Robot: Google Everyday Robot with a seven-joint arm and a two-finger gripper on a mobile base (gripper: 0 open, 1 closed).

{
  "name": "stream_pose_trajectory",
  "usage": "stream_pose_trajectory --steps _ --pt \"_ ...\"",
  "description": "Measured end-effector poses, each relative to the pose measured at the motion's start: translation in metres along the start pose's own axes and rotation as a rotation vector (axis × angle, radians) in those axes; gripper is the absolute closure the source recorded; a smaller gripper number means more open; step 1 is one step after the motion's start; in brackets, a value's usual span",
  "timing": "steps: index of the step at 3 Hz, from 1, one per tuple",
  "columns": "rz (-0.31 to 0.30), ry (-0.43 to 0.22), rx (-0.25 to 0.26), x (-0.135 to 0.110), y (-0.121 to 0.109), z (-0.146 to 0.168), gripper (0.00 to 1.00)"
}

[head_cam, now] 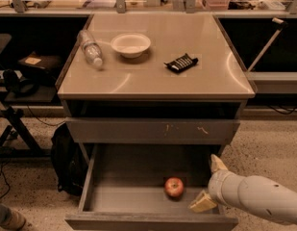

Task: Pick apple from middle drawer and place on counter

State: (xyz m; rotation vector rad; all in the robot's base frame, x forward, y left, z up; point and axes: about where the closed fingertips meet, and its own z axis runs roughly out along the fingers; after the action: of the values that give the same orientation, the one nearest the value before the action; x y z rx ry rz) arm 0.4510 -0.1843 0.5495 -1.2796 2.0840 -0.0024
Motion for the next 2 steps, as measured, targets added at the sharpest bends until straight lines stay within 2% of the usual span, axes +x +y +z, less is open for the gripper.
stream_pose_trajectory --steps 1,2 --pt "0.045 0.036 -0.013 0.0201 -0.0005 -0.0053 0.00" --pt "0.045 0.033 -0.017 0.0139 -0.0020 -0.0014 0.00"
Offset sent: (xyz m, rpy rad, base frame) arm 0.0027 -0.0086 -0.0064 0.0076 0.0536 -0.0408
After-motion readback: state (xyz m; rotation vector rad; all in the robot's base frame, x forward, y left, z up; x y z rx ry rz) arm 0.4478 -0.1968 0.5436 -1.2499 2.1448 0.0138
